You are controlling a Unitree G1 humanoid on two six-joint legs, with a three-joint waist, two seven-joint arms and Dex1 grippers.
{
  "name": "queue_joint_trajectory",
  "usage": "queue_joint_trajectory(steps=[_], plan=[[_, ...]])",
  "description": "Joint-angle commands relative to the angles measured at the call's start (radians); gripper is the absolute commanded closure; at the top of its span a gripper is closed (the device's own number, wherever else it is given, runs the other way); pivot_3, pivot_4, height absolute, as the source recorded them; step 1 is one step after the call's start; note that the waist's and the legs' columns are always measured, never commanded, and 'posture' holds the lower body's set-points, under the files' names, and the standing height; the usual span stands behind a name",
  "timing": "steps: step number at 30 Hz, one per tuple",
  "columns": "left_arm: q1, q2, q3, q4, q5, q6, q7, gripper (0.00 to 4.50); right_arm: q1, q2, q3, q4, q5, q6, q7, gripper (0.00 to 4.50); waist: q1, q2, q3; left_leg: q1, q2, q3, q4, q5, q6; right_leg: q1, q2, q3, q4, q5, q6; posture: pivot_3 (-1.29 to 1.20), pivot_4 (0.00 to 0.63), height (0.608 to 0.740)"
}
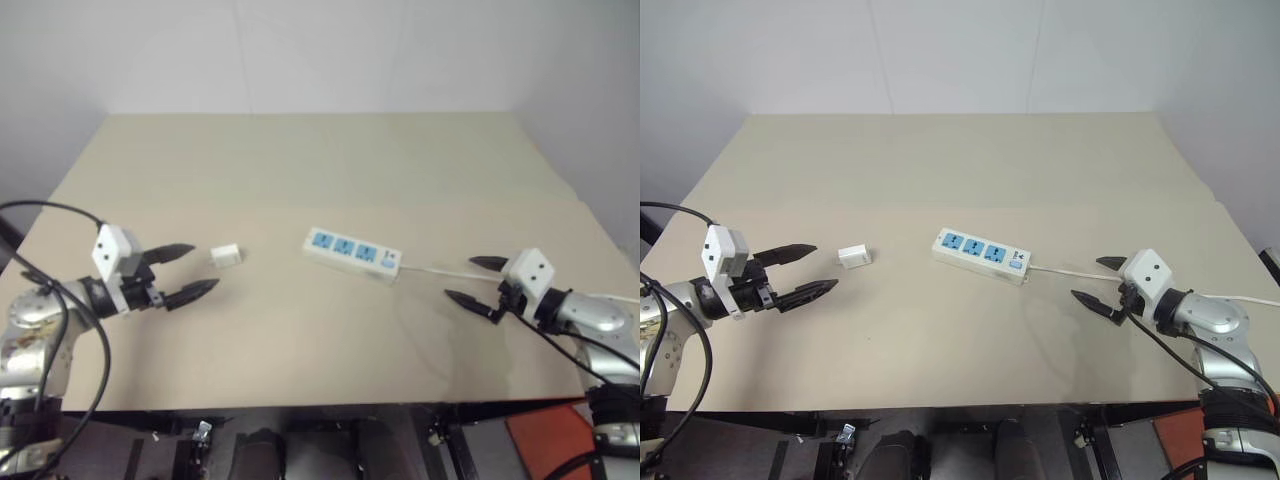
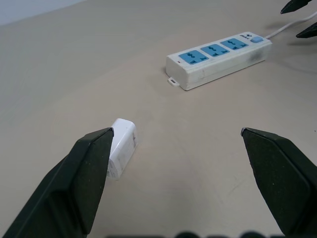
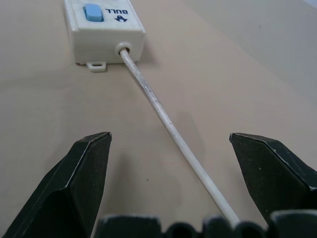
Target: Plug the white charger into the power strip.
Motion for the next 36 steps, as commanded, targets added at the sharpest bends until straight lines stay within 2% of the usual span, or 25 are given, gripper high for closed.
queue_joint_trajectory(steps=[1,6,14,25,31,36], plan=[[0.003,0.002,0.029,-0.031,-0.012,-0.021,0.003,0.0,-0.032,-0.012,-0.001,-0.001,0.023,-0.002,0.02,0.02,-0.002,0.0,0.0,0.0,0.0,0.0,0.0,0.0,0.0,0.0,0.0,0.0,0.0,0.0,0.0,0.0,0.15,0.74],[0.007,0.002,0.032,-0.04,-0.015,-0.018,0.006,0.0,-0.108,-0.009,0.031,0.077,0.013,-0.007,0.061,0.02,-0.009,0.0,0.0,0.0,0.0,0.0,0.0,0.0,0.0,0.0,0.0,0.0,0.0,0.0,0.0,0.0,0.15,0.74],[0.008,0.004,0.032,-0.051,-0.015,-0.011,0.009,0.0,-0.287,0.036,0.112,0.334,-0.024,-0.058,0.156,0.02,-0.014,0.0,0.0,0.0,0.0,0.0,0.0,0.0,0.0,0.0,0.0,0.0,0.0,0.0,0.0,0.0,0.15,0.74],[0.032,0.009,0.046,-0.074,-0.02,-0.001,0.015,0.0,-0.448,0.105,0.164,0.609,-0.091,-0.149,0.193,0.02,-0.015,0.0,0.0,0.0,0.0,0.0,0.0,0.0,0.0,0.0,0.0,0.0,0.0,0.001,0.0,0.0,0.15,0.74],[0.037,0.01,0.047,-0.079,-0.021,0.001,0.018,0.0,-0.486,0.112,0.176,0.671,-0.118,-0.162,0.208,1.85,-0.015,0.0,0.0,0.0,0.0,0.0,0.0,0.0,0.0,0.0,0.0,0.0,0.0,0.001,0.0,0.0,0.15,0.74],[0.042,0.008,0.049,-0.083,-0.021,-0.001,0.02,0.0,-0.446,0.107,0.16,0.601,-0.09,-0.183,0.254,3.62,-0.015,0.0,0.0,0.0,0.0,0.0,0.0,0.0,0.0,0.0,0.0,0.0,0.0,0.001,0.0,0.0,0.15,0.74]])
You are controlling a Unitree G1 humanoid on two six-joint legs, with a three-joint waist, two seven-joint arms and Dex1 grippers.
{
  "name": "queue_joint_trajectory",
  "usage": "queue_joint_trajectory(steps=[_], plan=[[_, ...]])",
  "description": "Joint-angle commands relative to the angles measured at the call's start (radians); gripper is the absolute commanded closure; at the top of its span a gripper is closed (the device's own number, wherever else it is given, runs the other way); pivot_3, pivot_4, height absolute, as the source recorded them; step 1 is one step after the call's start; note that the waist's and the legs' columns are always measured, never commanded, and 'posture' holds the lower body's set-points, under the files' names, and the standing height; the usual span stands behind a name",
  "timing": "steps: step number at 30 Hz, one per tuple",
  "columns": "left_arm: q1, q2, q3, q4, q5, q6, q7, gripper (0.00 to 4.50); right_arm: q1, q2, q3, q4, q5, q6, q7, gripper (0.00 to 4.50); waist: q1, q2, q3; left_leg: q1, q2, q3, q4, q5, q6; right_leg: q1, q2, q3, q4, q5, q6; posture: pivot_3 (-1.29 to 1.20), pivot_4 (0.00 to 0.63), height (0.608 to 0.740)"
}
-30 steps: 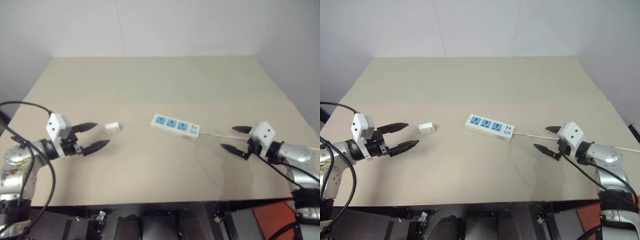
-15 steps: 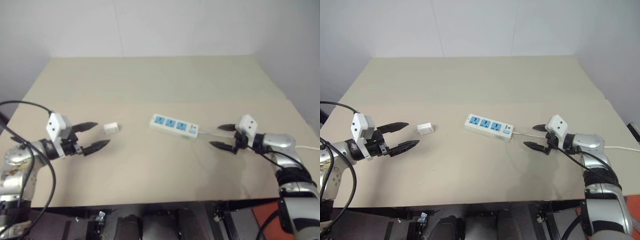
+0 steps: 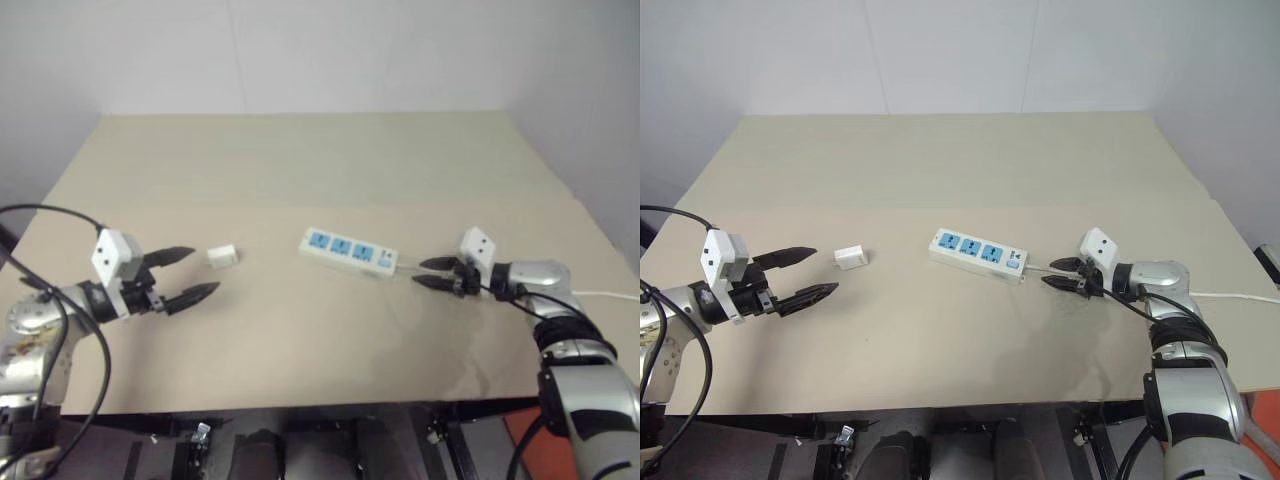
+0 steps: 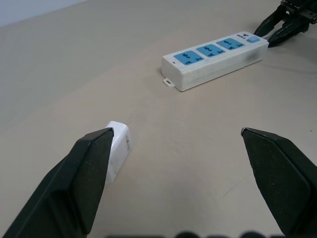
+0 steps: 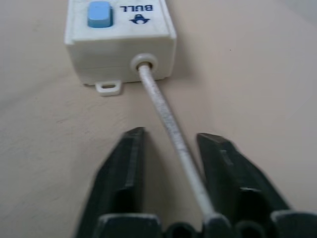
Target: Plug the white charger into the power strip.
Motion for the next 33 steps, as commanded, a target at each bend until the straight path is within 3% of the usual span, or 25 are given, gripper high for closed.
queue_joint_trajectory(steps=[1,3,10,18,27,31,33], plan=[[0.002,0.012,0.036,-0.031,-0.018,-0.005,0.004,0.0,0.041,-0.012,-0.024,-0.093,0.038,-0.025,0.045,3.99,0.0,0.0,0.0,0.0,0.0,0.0,0.0,0.0,0.0,0.0,0.0,0.0,0.0,0.0,0.0,0.0,0.15,0.74],[0.004,0.012,0.037,-0.03,-0.018,-0.006,0.003,0.0,0.105,-0.019,-0.04,-0.203,0.07,-0.016,0.061,4.49,0.001,0.0,0.0,0.0,0.0,0.0,0.0,0.0,0.0,0.0,0.0,0.0,0.0,0.0,0.0,0.0,0.15,0.74],[-0.018,0.013,0.023,-0.009,-0.012,-0.006,-0.005,0.0,0.425,-0.07,-0.112,-0.692,0.191,0.124,0.016,4.49,0.008,0.0,0.0,-0.001,0.0,-0.001,0.001,0.0,0.0,0.0,0.0,-0.001,0.001,0.0,0.0,0.0,0.15,0.74],[-0.106,0.007,-0.03,0.061,0.008,-0.024,-0.044,0.0,0.589,-0.047,-0.138,-0.853,0.172,0.176,-0.176,4.49,0.003,-0.002,-0.001,0.0,-0.001,-0.001,0.001,0.0,0.0,0.0,0.0,-0.001,0.001,0.0,0.0,0.0,0.15,0.74],[-0.107,0.011,-0.03,0.071,0.007,-0.033,-0.063,0.0,0.693,0.028,-0.209,-1.029,0.381,0.268,-0.212,1.46,0.007,-0.002,-0.001,0.0,-0.001,-0.002,0.001,0.0,0.0,0.0,0.0,-0.001,0.001,0.0,0.0,0.0,0.15,0.74],[-0.107,0.01,-0.029,0.071,0.008,-0.035,-0.062,0.0,0.671,0.073,-0.177,-1.037,0.371,0.268,-0.237,0.19,0.006,-0.003,-0.002,0.0,0.0,-0.002,0.001,0.0,0.0,0.0,0.0,-0.001,0.001,0.0,0.0,0.0,0.15,0.74],[-0.105,0.01,-0.029,0.07,0.007,-0.037,-0.062,0.0,0.657,0.09,-0.158,-1.024,0.353,0.263,-0.238,0.06,0.006,-0.004,-0.002,0.0,-0.001,-0.002,0.001,0.0,0.0,0.0,0.0,-0.001,0.001,0.0,0.0,0.0,0.15,0.74]])
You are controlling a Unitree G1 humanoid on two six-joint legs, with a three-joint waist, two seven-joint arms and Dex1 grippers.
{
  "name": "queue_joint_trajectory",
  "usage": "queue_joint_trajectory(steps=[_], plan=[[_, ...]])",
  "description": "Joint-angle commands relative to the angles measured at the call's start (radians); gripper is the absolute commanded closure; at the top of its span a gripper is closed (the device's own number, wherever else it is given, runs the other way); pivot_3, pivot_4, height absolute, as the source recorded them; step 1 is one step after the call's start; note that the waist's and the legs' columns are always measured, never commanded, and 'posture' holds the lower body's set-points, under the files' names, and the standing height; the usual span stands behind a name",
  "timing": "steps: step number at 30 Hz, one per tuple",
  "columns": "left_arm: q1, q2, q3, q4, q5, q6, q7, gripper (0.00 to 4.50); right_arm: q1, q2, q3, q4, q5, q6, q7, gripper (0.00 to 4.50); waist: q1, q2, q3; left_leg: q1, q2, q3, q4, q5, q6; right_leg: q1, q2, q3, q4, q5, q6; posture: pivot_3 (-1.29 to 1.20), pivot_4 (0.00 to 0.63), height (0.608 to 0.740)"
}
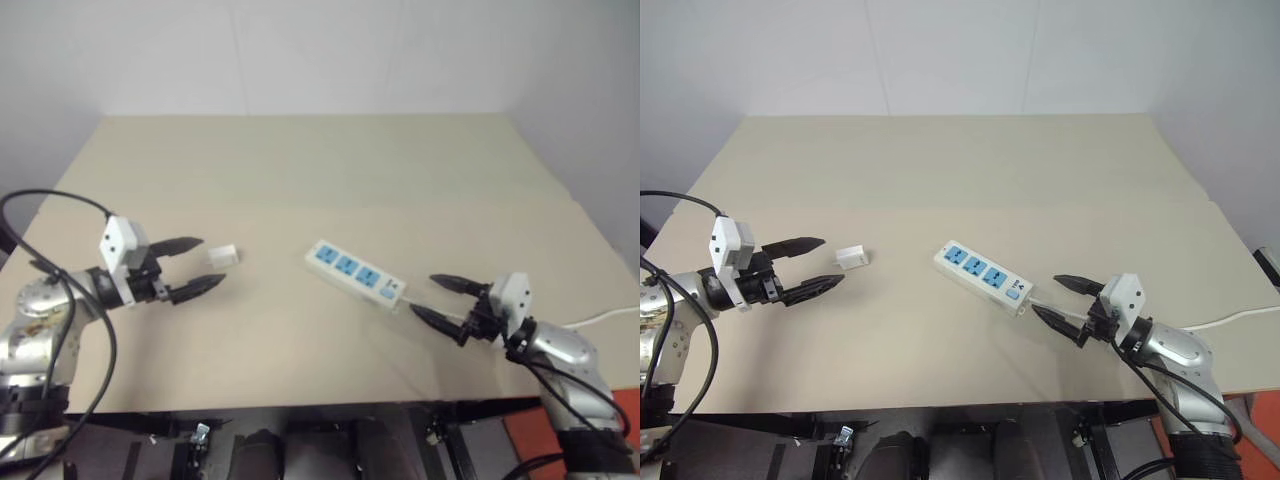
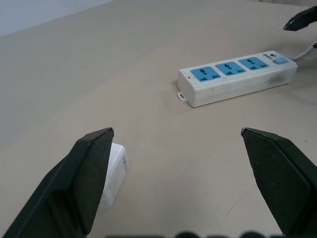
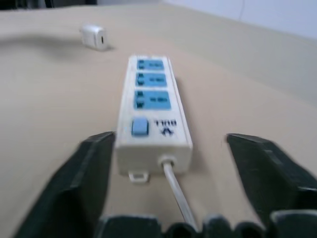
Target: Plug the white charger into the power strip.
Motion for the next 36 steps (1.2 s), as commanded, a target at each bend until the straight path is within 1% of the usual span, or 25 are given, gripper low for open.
queue_joint_trajectory(steps=[1,7,18,24,32,35,36], plan=[[0.004,0.011,0.019,-0.013,-0.001,-0.021,-0.005,0.0,-0.033,0.022,0.026,-0.007,-0.007,-0.002,-0.015,0.06,0.0,0.0,0.0,0.0,0.0,0.0,0.0,0.0,0.0,0.0,0.0,0.0,0.0,0.0,0.0,0.0,0.15,0.74],[0.034,0.017,0.04,-0.027,-0.005,-0.023,0.002,0.0,-0.08,0.05,0.076,0.035,-0.044,-0.008,-0.031,0.06,0.0,0.0,0.0,0.0,0.0,0.0,0.0,0.0,0.0,0.0,0.0,0.0,0.0,0.0,0.0,0.0,0.15,0.74],[0.081,0.016,0.062,-0.057,-0.01,-0.027,0.023,0.0,-0.163,0.086,0.127,0.159,-0.109,-0.03,-0.043,0.06,0.0,0.0,0.0,0.0,0.0,0.0,0.0,0.0,0.0,0.0,0.0,0.0,0.0,0.0,0.0,0.0,0.15,0.74],[0.086,0.012,0.061,-0.057,-0.005,-0.03,0.027,0.0,-0.171,0.119,0.159,0.187,-0.136,-0.038,-0.05,0.06,0.0,0.0,0.0,0.0,0.0,0.0,0.0,0.0,0.0,0.0,0.0,0.0,0.0,0.0,0.0,0.0,0.15,0.74],[0.084,0.013,0.059,-0.056,-0.007,-0.029,0.028,0.0,-0.172,0.141,0.16,0.198,-0.128,-0.022,-0.053,0.06,-0.001,0.0,0.0,0.0,0.0,0.0,0.0,0.0,0.0,0.0,0.0,0.0,0.0,0.0,0.0,0.0,0.15,0.74],[0.079,0.012,0.055,-0.052,-0.005,-0.03,0.027,0.0,-0.17,0.145,0.163,0.202,-0.127,-0.024,-0.047,0.62,-0.002,0.0,0.0,0.0,0.0,0.0,0.0,0.0,0.0,0.0,0.0,0.0,0.0,0.0,0.0,0.0,0.15,0.74],[0.076,0.011,0.054,-0.05,-0.006,-0.03,0.027,0.0,-0.169,0.145,0.165,0.205,-0.131,-0.031,-0.047,0.91,-0.002,-0.001,0.0,0.0,0.0,0.0,0.0,0.0,0.0,0.0,0.0,0.0,0.0,0.0,0.0,0.0,0.15,0.74]])
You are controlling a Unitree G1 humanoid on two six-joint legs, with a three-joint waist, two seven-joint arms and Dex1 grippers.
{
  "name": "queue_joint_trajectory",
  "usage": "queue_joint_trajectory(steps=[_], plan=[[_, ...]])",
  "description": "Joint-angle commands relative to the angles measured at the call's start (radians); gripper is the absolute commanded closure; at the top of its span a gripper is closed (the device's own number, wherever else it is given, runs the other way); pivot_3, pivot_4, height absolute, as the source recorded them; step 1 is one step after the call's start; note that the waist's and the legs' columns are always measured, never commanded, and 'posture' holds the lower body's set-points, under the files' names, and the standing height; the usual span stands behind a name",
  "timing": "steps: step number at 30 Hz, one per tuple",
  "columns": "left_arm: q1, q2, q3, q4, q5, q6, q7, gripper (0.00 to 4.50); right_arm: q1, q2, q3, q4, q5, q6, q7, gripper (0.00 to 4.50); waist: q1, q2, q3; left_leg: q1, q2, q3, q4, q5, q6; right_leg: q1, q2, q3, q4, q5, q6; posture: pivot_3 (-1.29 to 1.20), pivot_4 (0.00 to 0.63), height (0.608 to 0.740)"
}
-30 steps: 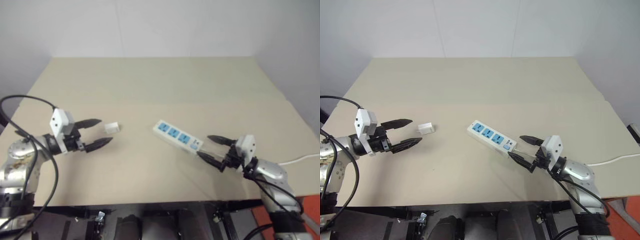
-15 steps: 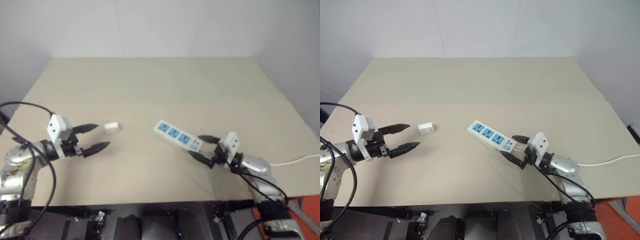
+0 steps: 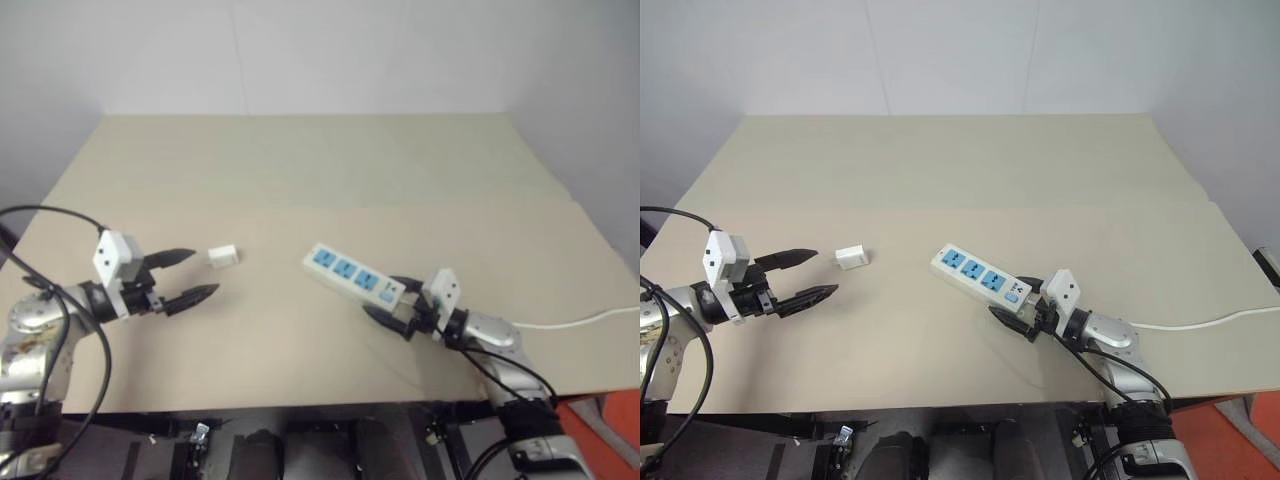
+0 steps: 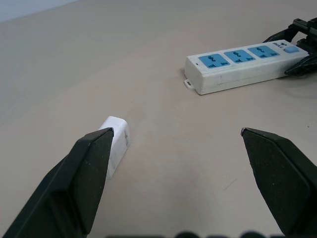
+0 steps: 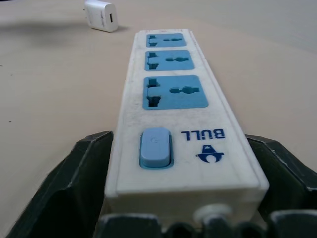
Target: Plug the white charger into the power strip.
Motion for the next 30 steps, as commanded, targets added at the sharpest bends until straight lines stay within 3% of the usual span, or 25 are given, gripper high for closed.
queue_joint_trajectory(steps=[1,6,12,15,19,22,24,30], plan=[[-0.014,0.008,0.021,-0.021,-0.005,-0.022,0.002,0.0,-0.007,0.006,-0.004,-0.002,0.006,-0.02,0.005,1.08,0.0,0.0,0.0,0.0,0.0,0.0,0.0,0.0,0.0,0.0,0.0,0.0,0.0,0.0,0.0,0.0,0.15,0.74],[-0.051,-0.006,0.001,-0.024,0.028,-0.022,0.057,0.0,-0.007,0.005,0.0,0.005,-0.021,-0.059,-0.009,1.08,0.0,-0.001,-0.001,0.0,0.0,0.0,0.0,0.0,0.0,0.0,0.0,0.0,0.0,0.0,0.0,0.0,0.15,0.74],[-0.226,0.017,-0.125,-0.026,0.201,0.035,0.207,0.0,-0.028,-0.006,0.012,0.028,-0.031,-0.075,0.021,1.08,0.002,-0.003,-0.002,0.0,0.0,-0.001,0.0,0.0,0.0,0.001,0.0,0.0,0.0,0.0,0.0,0.0,0.15,0.74],[-0.355,0.065,-0.227,0.039,0.248,0.125,0.143,0.0,-0.046,-0.008,0.018,0.05,-0.036,-0.081,0.03,1.08,0.0,-0.003,-0.002,0.0,0.0,-0.001,0.0,0.0,0.0,0.001,0.0,0.0,0.0,0.0,0.0,0.0,0.15,0.74],[-0.645,0.079,-0.446,0.201,0.374,0.22,0.0,0.0,-0.073,-0.007,0.029,0.086,-0.048,-0.083,0.046,1.08,0.0,-0.003,-0.002,0.0,-0.001,-0.001,0.0,0.0,0.0,0.001,0.0,0.0,0.0,0.0,0.0,0.0,0.15,0.74],[-0.867,0.044,-0.625,0.374,0.485,0.258,-0.163,0.0,-0.097,-0.004,0.048,0.123,-0.079,-0.109,0.049,1.08,0.001,-0.003,-0.002,-0.001,-0.002,-0.002,0.001,0.0,0.0,0.001,0.001,-0.001,0.0,0.0,0.0,0.0,0.15,0.74],[-0.959,-0.002,-0.677,0.494,0.514,0.264,-0.221,0.0,-0.11,0.007,0.044,0.139,-0.074,-0.109,0.042,1.08,-0.003,-0.003,-0.002,-0.001,-0.002,-0.002,0.001,0.0,0.0,0.001,0.001,0.0,-0.001,0.0,0.001,0.0,0.15,0.74],[-1.111,-0.135,-0.827,0.811,0.698,0.107,-0.271,0.0,-0.104,0.022,0.042,0.146,-0.075,-0.117,0.018,1.08,-0.013,-0.003,-0.002,-0.001,-0.002,-0.003,0.001,0.0,0.001,0.001,0.001,0.001,-0.001,0.0,0.0,0.0,0.15,0.74]])
